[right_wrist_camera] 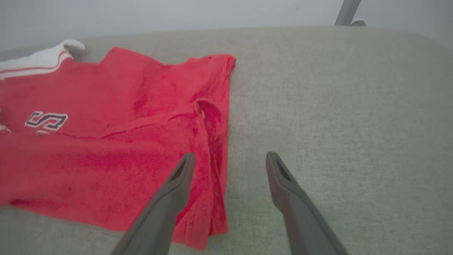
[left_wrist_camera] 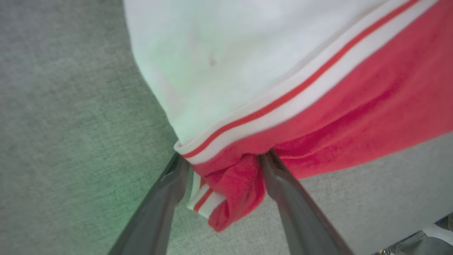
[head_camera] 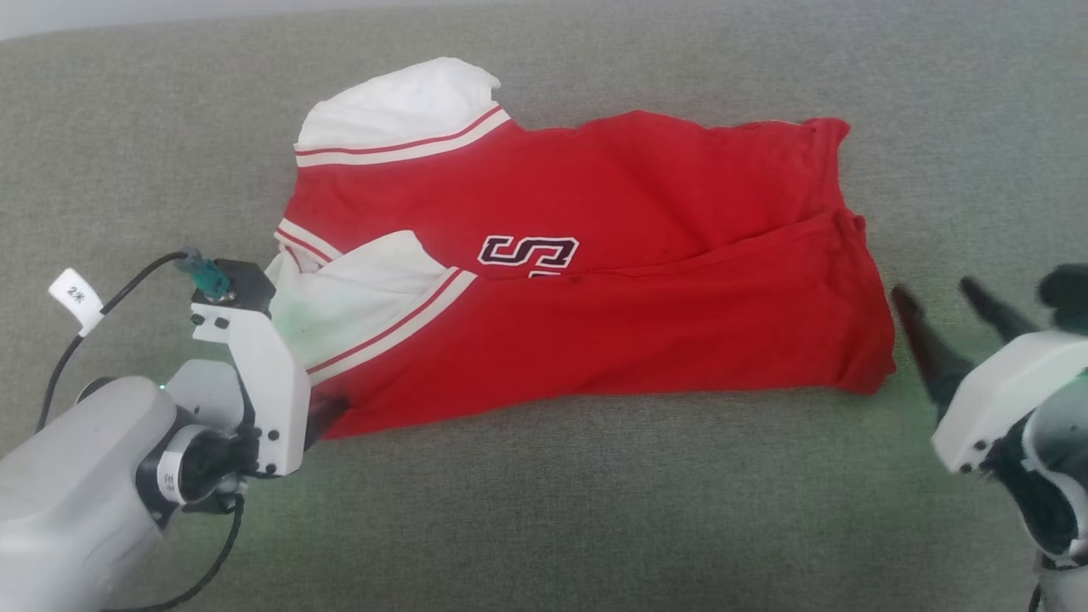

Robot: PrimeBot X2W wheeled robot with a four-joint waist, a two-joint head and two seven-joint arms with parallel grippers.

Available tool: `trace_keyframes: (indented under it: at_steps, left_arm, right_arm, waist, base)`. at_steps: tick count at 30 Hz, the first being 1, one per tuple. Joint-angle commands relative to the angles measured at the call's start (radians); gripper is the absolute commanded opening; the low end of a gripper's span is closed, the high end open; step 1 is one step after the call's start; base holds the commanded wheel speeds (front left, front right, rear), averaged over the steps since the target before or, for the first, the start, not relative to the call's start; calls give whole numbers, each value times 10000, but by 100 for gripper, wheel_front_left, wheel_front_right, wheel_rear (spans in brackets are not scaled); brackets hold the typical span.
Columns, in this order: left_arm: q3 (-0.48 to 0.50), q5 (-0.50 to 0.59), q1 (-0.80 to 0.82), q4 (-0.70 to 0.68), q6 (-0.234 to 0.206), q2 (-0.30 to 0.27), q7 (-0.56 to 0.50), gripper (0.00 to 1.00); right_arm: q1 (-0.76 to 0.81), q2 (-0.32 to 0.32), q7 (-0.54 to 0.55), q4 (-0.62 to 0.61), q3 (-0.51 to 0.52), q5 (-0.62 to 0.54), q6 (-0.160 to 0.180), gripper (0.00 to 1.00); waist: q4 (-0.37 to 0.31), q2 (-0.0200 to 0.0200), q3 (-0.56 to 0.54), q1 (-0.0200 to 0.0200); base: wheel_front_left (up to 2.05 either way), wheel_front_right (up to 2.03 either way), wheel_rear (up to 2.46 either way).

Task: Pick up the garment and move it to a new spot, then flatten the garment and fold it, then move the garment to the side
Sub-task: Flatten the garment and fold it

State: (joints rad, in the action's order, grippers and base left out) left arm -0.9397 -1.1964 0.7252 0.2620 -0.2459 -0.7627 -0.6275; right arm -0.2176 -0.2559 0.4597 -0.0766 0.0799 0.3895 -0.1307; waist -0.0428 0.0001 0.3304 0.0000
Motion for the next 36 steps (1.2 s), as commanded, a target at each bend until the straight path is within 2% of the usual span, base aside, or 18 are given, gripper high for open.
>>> trace_keyframes:
  at_steps: [1,9,18,19,20,24,28,36]
  left_arm:
    - [-325,33,-288,624,-5,267,56,0]
    - [-435,211,83,1180,523,931,276,0]
    - [-511,282,263,1682,845,1388,451,0]
    - [-503,281,281,1726,878,1431,475,0]
    - [-502,277,300,1777,905,1476,500,0]
    - [-504,270,362,1960,968,1532,504,0]
    - [-432,159,388,1798,898,1306,348,0]
    - [-291,19,129,527,268,347,-204,0]
  right_arm:
    - [44,-95,292,136,-134,135,0,100]
    - [-284,-448,1983,1025,-497,515,0,100]
    - [-708,-576,3318,2324,-1313,606,-2,100]
    - [-752,-593,3449,2450,-1418,606,-4,14]
    - [-801,-604,3507,2509,-1466,601,-2,0]
    - [-953,-764,3674,2528,-1425,613,1,0]
    - [-951,-1019,3965,2170,-1269,689,1,0]
    - [-599,-1585,4764,916,-878,1078,1,0]
  waist:
    - [65,-1,70,0]
    - [443,-1,367,0]
    - [710,-1,568,0]
    - [737,-1,583,0]
    - [754,-1,596,0]
    - [815,-1,596,0]
    - [830,-1,542,0]
    - [891,-1,355,0]
  base:
    - [0,0,0]
    - [0,0,0]
    - [0,0,0]
    - [0,0,0]
    - [0,0,0]
    - [0,0,0]
    - [0,0,0]
    - [0,0,0]
